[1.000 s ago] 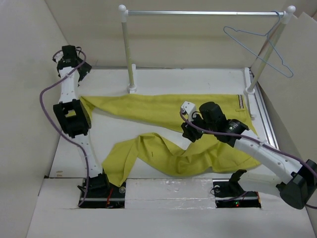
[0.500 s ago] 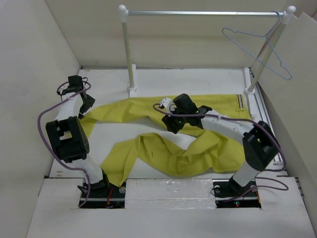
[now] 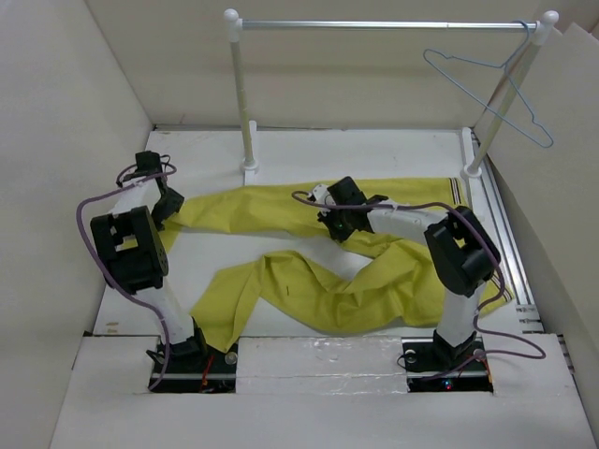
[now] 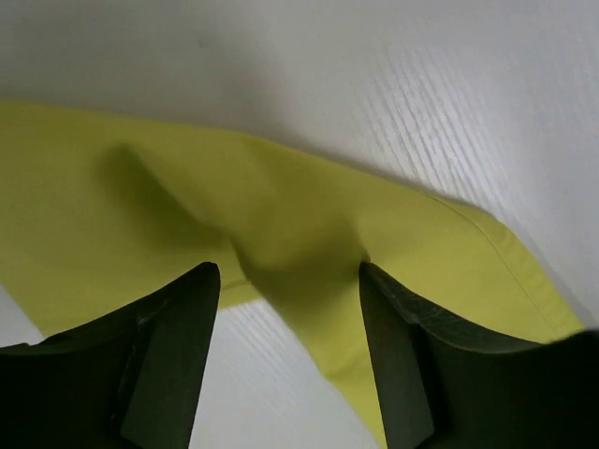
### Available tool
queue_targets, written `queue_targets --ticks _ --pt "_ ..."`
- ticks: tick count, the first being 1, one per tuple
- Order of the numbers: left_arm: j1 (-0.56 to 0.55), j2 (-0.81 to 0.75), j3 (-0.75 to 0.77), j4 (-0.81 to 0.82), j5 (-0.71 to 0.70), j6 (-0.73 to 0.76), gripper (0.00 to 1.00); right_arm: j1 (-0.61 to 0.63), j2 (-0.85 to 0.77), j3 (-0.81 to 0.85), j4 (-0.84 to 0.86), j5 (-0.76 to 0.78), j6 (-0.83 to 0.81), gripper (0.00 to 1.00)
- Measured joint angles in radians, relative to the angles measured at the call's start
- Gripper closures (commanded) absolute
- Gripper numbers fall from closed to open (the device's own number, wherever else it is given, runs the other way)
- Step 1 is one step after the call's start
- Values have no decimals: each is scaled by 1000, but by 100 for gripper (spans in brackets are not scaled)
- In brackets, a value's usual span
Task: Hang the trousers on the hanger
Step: Flatten out the trousers at the center of the board.
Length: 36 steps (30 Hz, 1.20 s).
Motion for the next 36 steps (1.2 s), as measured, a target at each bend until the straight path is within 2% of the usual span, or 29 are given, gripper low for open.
queue_targets --ticks 1,2,3,8,9,10,12,13,15,18,21,23,25,30,34,36 --pt "0 35 14 -3 -1 2 84 -15 -10 -13 13 8 7 100" --pt "0 73 34 -4 2 -1 97 -31 -26 -33 21 14 14 100" --pt "0 109 58 -8 8 11 100 -45 -46 -53 22 17 17 100" --pt "-37 195 243 -79 83 31 100 -102 -241 -163 20 -3 39 100" --pt "-54 198 295 -93 89 39 100 -110 -270 -166 21 -6 40 97" --pt "-68 205 362 -106 95 47 87 -118 -291 -167 22 -12 41 86" --pt "-88 230 505 -117 101 66 77 -128 -300 -158 22 -22 40 73" --pt "-92 253 587 -130 97 69 66 -128 -290 -153 15 -27 39 60" --pt "-90 291 697 -133 73 82 54 -124 -254 -136 -9 -32 31 56" --pt "-78 291 673 -144 21 85 54 -105 -201 -127 -40 -53 18 56" --pt "-56 214 454 -96 -3 85 53 -92 -209 -135 -58 -80 12 57" --pt "-34 150 308 -106 -8 84 48 -90 -222 -138 -60 -89 9 53" --pt "-17 106 235 -111 -10 82 47 -90 -231 -139 -61 -93 5 46" --pt "0 111 226 -89 -12 54 47 -89 -243 -139 -62 -103 2 45" --pt "-5 180 243 -31 20 -3 43 -87 -250 -138 -66 -109 -3 32" --pt "-7 222 259 -8 37 -38 42 -86 -256 -139 -75 -111 -2 30"
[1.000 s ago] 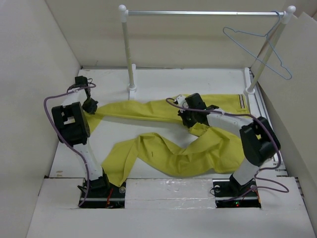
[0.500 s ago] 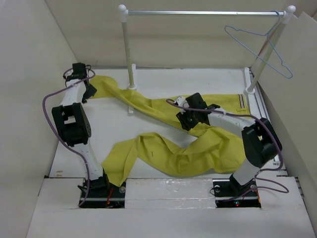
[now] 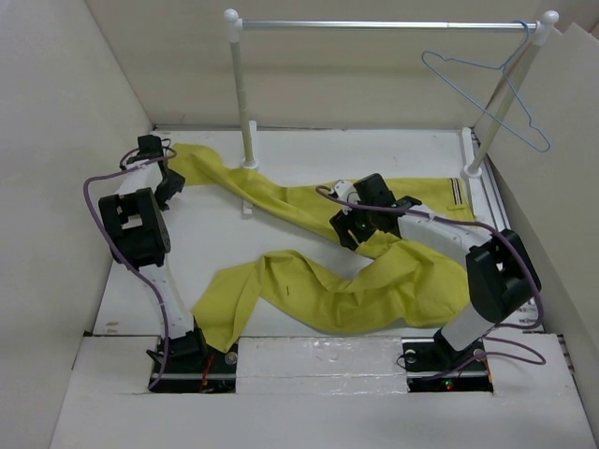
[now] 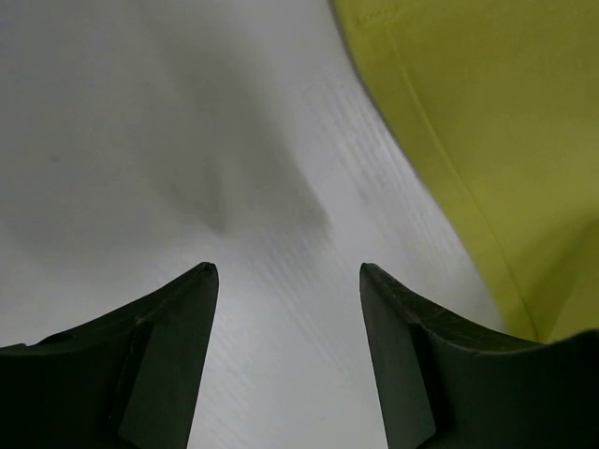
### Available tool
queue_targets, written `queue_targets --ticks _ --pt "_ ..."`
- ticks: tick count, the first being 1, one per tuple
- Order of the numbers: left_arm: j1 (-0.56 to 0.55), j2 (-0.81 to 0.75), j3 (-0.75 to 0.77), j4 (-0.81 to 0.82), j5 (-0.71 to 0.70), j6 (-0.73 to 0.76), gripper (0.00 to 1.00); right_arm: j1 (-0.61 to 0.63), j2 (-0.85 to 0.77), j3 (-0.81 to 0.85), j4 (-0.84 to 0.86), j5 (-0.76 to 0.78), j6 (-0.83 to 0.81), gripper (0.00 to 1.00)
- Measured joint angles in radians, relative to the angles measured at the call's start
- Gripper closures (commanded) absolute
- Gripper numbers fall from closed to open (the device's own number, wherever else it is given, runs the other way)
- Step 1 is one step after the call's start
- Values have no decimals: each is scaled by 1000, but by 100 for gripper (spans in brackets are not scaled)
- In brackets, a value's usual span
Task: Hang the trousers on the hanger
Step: Flatten out the trousers at the center of the board.
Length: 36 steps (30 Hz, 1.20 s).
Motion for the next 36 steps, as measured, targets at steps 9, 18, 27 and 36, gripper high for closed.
queue_targets --ticks 9,18,27,36 --pt "-1 236 280 29 19 -96 41 58 -124 0 -17 -11 20 27" --pt "-1 299 347 44 18 -106 100 108 -136 0 -21 -18 55 27" --pt "-4 299 357 6 -90 0 100 122 -185 36 -96 45 44 27" --pt "56 54 149 -26 -228 114 98 62 -216 32 -96 51 2 26"
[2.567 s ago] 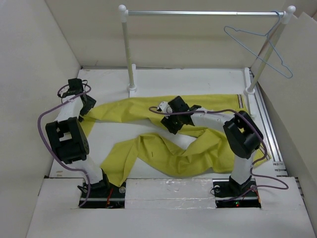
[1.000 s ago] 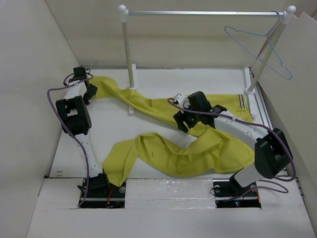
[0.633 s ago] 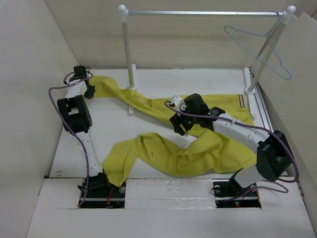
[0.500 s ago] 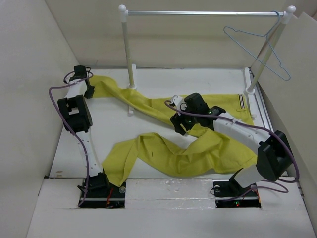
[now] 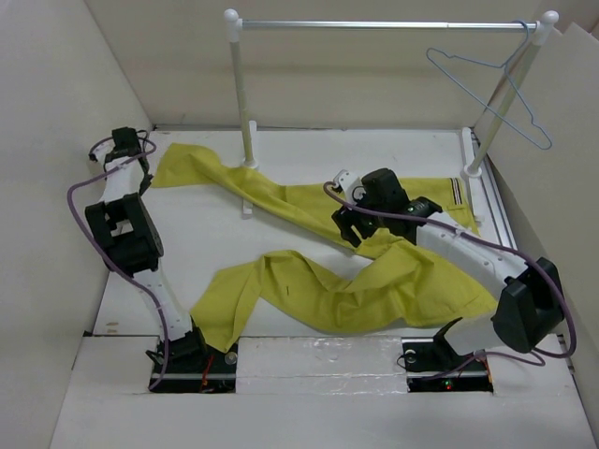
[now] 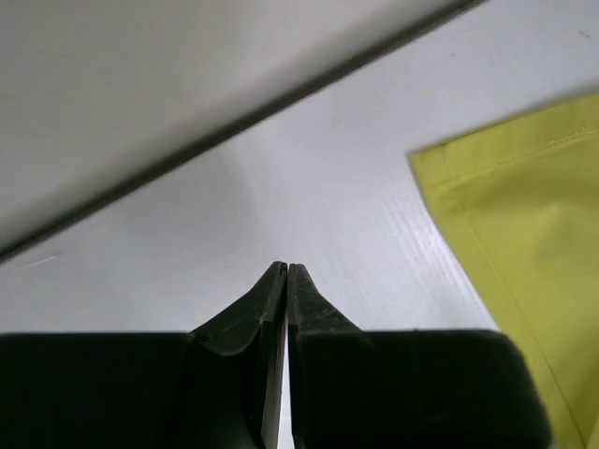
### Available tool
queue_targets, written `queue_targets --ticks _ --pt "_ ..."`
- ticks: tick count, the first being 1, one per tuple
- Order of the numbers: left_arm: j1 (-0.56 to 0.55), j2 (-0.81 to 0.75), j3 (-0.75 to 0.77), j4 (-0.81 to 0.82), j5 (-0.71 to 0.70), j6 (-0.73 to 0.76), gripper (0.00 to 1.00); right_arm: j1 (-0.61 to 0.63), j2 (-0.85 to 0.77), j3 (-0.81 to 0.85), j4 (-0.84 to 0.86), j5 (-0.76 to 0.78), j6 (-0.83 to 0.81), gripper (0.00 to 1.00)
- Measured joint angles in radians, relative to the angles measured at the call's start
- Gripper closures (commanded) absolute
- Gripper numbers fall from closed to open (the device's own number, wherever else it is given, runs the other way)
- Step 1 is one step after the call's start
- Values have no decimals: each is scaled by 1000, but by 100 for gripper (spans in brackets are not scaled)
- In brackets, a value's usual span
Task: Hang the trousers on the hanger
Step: Flatten out the trousers at the center of the board.
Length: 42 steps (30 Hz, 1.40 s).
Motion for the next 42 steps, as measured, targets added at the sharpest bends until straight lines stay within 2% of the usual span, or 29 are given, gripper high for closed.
queue_targets --ticks 2,3,5,6,11,20,23,26,27,28,29,30,33,39,42 --pt "38 -72 -56 18 42 24 83 -11 7 0 7 -15 -6 26" --pt "57 -95 -67 16 63 31 70 -14 14 0 12 -27 -10 27" --pt "77 -107 -68 31 113 32 61 -14 32 0 19 -48 -14 27" --pt "77 -105 -66 37 127 25 52 -11 42 0 22 -56 -16 27" --pt "28 -32 -17 53 195 -14 46 23 73 0 37 -77 -14 27" --pt "-19 208 241 66 206 -25 41 87 85 -1 61 -82 25 27" --pt "-19 247 269 65 200 -22 50 113 100 -3 73 -82 44 27" --pt "-23 273 280 61 190 -16 53 139 117 -6 93 -85 63 27" --pt "-23 282 288 56 188 -13 63 142 120 -9 106 -86 71 27" --pt "-23 293 296 53 186 -12 63 150 123 -16 106 -86 71 27" --pt "-25 304 304 50 182 -8 69 153 124 -20 106 -87 76 27" --pt "-30 310 312 48 170 -3 85 156 125 -21 106 -88 79 27" --pt "-36 315 313 42 145 13 100 159 126 -21 107 -87 82 26" --pt "-50 294 259 74 69 26 100 156 113 -21 100 -64 75 26" --pt "-53 209 110 116 21 35 100 136 89 -21 94 -56 65 26"
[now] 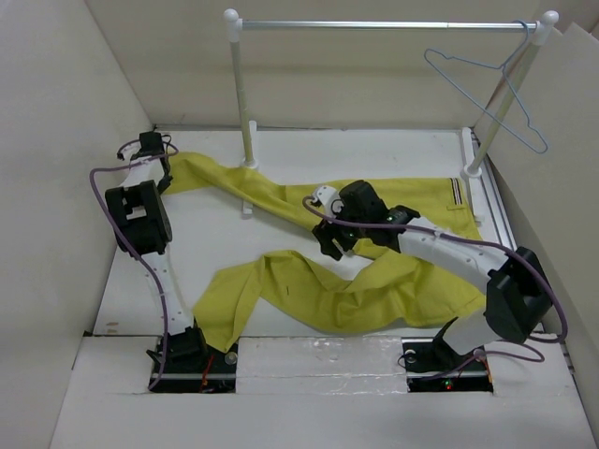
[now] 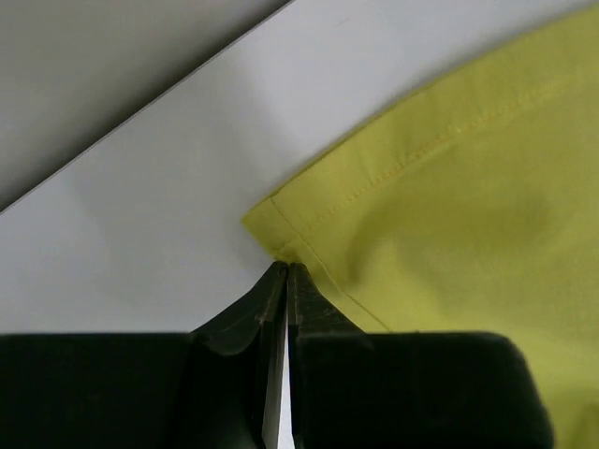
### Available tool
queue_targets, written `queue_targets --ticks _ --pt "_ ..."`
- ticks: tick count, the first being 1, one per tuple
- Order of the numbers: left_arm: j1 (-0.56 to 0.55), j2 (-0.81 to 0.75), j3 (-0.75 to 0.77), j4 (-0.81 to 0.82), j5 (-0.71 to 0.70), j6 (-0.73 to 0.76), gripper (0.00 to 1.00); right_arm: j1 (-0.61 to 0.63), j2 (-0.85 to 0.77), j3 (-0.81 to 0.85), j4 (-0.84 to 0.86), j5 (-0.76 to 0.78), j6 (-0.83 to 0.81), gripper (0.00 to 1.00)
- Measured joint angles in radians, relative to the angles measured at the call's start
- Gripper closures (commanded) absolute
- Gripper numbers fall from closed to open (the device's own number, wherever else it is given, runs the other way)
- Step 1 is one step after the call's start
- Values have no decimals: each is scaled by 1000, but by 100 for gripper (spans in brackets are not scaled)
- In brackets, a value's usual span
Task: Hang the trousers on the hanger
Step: Flatten out the trousers at the center of the board.
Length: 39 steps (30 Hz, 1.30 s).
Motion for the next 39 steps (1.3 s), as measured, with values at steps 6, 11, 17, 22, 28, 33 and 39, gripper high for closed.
queue_targets --ticks 6,11,17,22,28,33,39 --pt "39 -118 -175 0 -9 26 81 -127 -20 0 -1 -2 -39 24" --pt "26 -156 -195 0 26 19 65 -154 -9 2 -3 -20 -60 24" --pt "-11 -150 -134 -17 77 5 50 -121 -3 8 0 -43 -59 24" --pt "-8 -14 32 -58 84 11 74 -102 8 8 3 -43 -51 23" --pt "8 -15 -9 -39 53 61 100 -171 61 13 21 -27 -35 23" --pt "54 -133 -190 -34 39 87 100 -254 236 149 93 -22 -17 20" --pt "77 -173 -251 -40 28 87 100 -274 621 617 84 -151 -105 18"
